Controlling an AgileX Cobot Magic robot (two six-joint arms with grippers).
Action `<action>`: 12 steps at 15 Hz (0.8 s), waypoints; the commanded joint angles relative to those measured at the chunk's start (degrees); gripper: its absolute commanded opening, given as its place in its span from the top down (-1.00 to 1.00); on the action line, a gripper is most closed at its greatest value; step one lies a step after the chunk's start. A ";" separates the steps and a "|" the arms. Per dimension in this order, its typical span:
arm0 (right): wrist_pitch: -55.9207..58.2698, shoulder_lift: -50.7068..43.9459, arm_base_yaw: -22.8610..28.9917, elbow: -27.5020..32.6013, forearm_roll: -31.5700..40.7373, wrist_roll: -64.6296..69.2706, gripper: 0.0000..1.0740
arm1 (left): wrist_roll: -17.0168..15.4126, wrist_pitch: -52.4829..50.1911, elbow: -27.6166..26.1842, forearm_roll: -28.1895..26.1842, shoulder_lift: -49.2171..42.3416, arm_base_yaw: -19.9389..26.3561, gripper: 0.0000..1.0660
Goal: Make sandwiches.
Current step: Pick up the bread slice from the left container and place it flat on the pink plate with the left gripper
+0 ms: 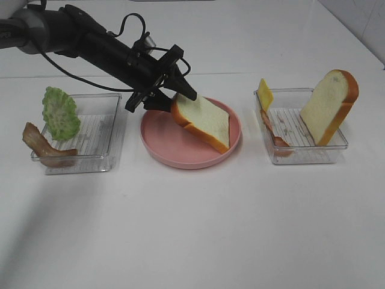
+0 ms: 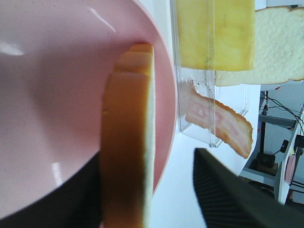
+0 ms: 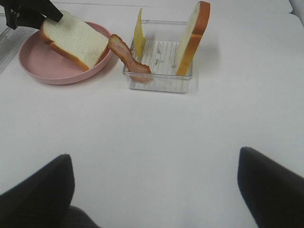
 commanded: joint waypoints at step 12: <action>-0.46 -0.74 -0.46 -0.06 0.06 -0.40 -0.64 | -5.61 1.66 -0.11 15.76 -7.39 -0.52 -0.51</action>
